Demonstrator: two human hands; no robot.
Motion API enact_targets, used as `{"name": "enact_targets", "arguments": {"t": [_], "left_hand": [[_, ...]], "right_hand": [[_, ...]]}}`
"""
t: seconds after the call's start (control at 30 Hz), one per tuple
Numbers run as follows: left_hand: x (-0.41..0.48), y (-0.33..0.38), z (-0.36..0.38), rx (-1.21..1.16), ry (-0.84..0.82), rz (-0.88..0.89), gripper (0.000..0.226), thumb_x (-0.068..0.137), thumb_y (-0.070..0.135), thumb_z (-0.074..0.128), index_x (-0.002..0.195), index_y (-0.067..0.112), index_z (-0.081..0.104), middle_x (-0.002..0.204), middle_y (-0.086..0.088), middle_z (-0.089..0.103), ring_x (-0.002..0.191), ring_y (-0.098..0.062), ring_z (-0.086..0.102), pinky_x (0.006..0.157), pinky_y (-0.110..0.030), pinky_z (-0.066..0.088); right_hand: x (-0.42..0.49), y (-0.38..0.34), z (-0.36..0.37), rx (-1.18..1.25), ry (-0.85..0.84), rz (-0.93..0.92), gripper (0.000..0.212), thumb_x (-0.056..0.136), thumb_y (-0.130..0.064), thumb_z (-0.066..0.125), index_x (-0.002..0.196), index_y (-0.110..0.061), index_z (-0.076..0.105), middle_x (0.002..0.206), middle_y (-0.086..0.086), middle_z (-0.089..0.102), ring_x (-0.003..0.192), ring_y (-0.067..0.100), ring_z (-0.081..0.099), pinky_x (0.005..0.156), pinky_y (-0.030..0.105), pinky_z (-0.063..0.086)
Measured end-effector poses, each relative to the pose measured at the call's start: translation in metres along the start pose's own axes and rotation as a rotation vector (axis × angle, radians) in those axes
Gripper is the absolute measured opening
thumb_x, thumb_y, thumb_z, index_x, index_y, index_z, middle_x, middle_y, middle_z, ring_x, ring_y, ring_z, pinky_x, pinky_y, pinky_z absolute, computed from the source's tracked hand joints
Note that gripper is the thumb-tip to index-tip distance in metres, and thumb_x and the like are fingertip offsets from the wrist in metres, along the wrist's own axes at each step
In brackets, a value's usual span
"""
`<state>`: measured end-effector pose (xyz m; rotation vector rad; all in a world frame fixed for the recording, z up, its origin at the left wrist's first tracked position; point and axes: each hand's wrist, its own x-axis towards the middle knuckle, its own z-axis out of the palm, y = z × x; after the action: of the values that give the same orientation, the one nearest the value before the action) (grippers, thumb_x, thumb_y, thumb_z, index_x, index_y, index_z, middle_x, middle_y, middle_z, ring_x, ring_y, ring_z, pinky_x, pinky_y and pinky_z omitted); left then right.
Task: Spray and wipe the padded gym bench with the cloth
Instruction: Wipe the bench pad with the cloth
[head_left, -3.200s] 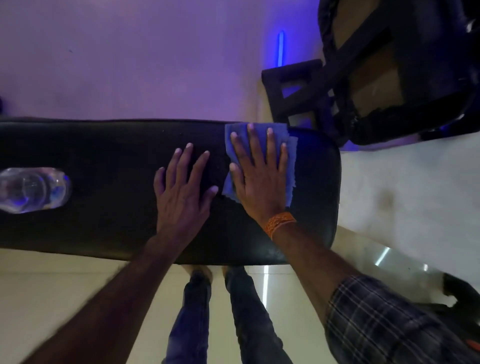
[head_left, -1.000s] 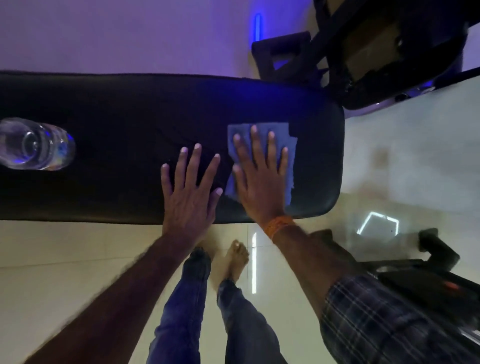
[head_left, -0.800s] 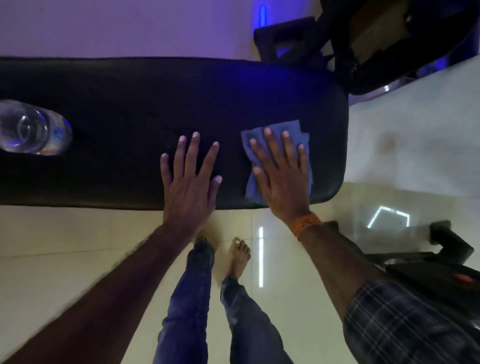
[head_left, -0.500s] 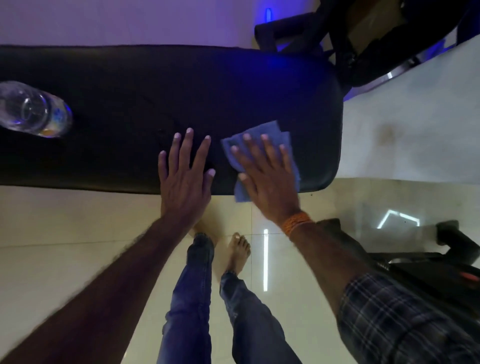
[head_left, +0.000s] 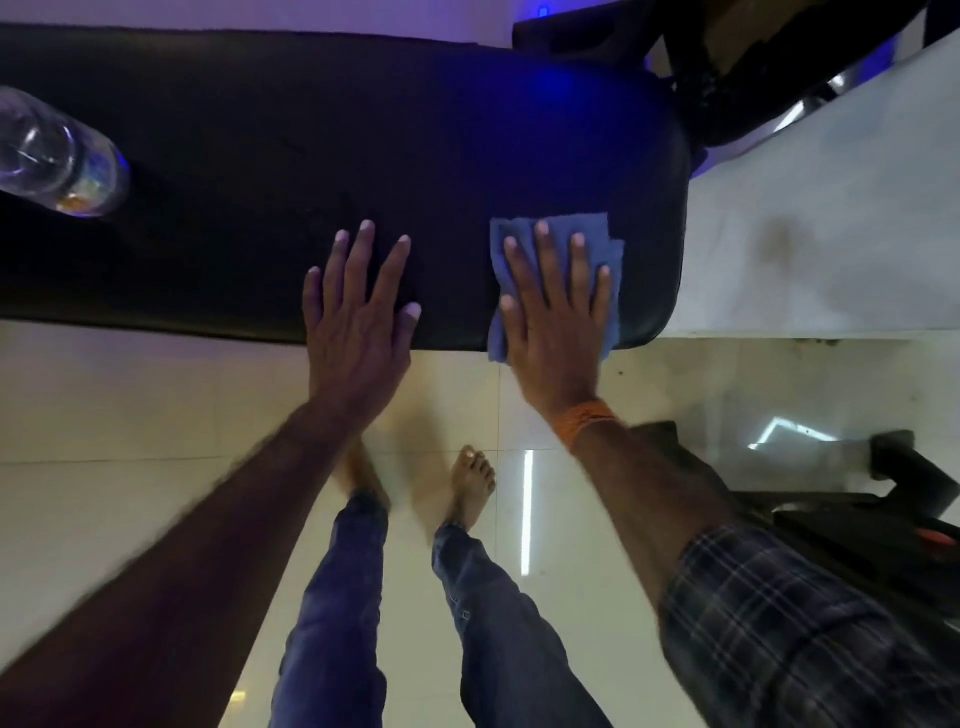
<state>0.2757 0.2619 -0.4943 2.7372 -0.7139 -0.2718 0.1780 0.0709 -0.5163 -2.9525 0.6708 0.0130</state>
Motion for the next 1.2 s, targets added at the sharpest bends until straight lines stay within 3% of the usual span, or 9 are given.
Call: {"name": "enact_targets", "arguments": {"t": [0.07,0.23,0.4,0.5,0.6,0.73,0.93,1.1,1.2], "left_hand": [[-0.001,-0.007,0.002,0.025,0.020,0.020,0.054,0.110,0.039,0.041,0.162,0.028,0.028,0.172,-0.004,0.019,0.160,-0.024,0.014,0.126,-0.046,0.012],[-0.010,-0.026,-0.007,0.060,0.031,0.047,0.053,0.110,0.035,0.042,0.161,0.029,0.030,0.171,-0.004,0.022,0.159,-0.025,0.017,0.125,-0.047,0.014],[-0.009,-0.040,-0.012,0.060,0.010,0.103,0.050,0.110,0.033,0.041,0.160,0.029,0.034,0.169,-0.004,0.026,0.157,-0.025,0.023,0.121,-0.047,0.019],[-0.007,-0.045,-0.014,0.049,-0.006,0.132,0.049,0.110,0.030,0.041,0.159,0.027,0.036,0.169,-0.006,0.028,0.156,-0.026,0.025,0.119,-0.049,0.024],[-0.003,-0.051,-0.017,0.057,-0.028,0.107,0.049,0.111,0.033,0.040,0.159,0.029,0.036,0.169,-0.006,0.027,0.156,-0.027,0.024,0.118,-0.050,0.024],[0.003,-0.061,-0.017,0.072,-0.013,0.092,0.048,0.111,0.035,0.037,0.159,0.029,0.036,0.168,-0.005,0.029,0.155,-0.026,0.025,0.117,-0.048,0.023],[0.010,-0.074,-0.023,0.040,-0.009,0.090,0.046,0.111,0.035,0.037,0.157,0.030,0.038,0.167,-0.005,0.030,0.153,-0.025,0.027,0.112,-0.047,0.027],[0.016,-0.086,-0.032,0.049,-0.051,0.092,0.049,0.110,0.038,0.035,0.158,0.031,0.035,0.168,-0.005,0.026,0.154,-0.027,0.025,0.112,-0.049,0.027],[0.016,-0.087,-0.034,0.012,-0.052,0.074,0.049,0.110,0.036,0.037,0.158,0.028,0.036,0.168,-0.006,0.026,0.154,-0.027,0.025,0.113,-0.049,0.026]], "right_hand": [[-0.003,-0.050,0.007,0.049,0.035,0.092,0.055,0.111,-0.044,0.024,0.164,-0.028,0.023,0.172,0.007,0.018,0.159,0.036,0.011,0.125,0.063,0.011],[-0.034,-0.052,0.013,0.037,-0.028,-0.193,0.055,0.111,-0.039,0.035,0.164,-0.028,0.022,0.173,0.006,0.017,0.160,0.033,0.010,0.126,0.061,0.014],[-0.023,-0.066,0.013,0.059,0.076,0.272,0.055,0.111,-0.041,0.027,0.164,-0.025,0.024,0.172,0.009,0.017,0.159,0.038,0.008,0.126,0.063,0.007],[-0.031,-0.114,0.020,0.109,0.035,0.055,0.055,0.112,-0.044,0.022,0.164,-0.027,0.022,0.173,0.007,0.015,0.160,0.036,0.006,0.126,0.064,0.007],[-0.031,-0.080,0.018,0.070,0.005,-0.047,0.054,0.112,-0.043,0.023,0.164,-0.029,0.016,0.173,0.004,0.015,0.161,0.031,0.007,0.128,0.057,0.008],[-0.020,-0.079,0.014,0.048,0.101,0.400,0.056,0.111,-0.040,0.030,0.164,-0.027,0.021,0.173,0.006,0.016,0.160,0.035,0.008,0.125,0.062,0.011],[-0.029,-0.124,0.019,0.104,0.000,-0.010,0.054,0.111,-0.041,0.029,0.163,-0.027,0.025,0.173,0.005,0.018,0.160,0.031,0.009,0.128,0.058,0.008],[0.002,-0.121,0.013,0.070,0.097,0.414,0.055,0.111,-0.040,0.029,0.164,-0.026,0.023,0.173,0.005,0.016,0.160,0.033,0.008,0.126,0.060,0.010],[-0.012,-0.172,0.017,0.109,0.028,0.186,0.055,0.111,-0.041,0.030,0.164,-0.027,0.023,0.173,0.004,0.014,0.160,0.034,0.004,0.126,0.062,0.006]]}}
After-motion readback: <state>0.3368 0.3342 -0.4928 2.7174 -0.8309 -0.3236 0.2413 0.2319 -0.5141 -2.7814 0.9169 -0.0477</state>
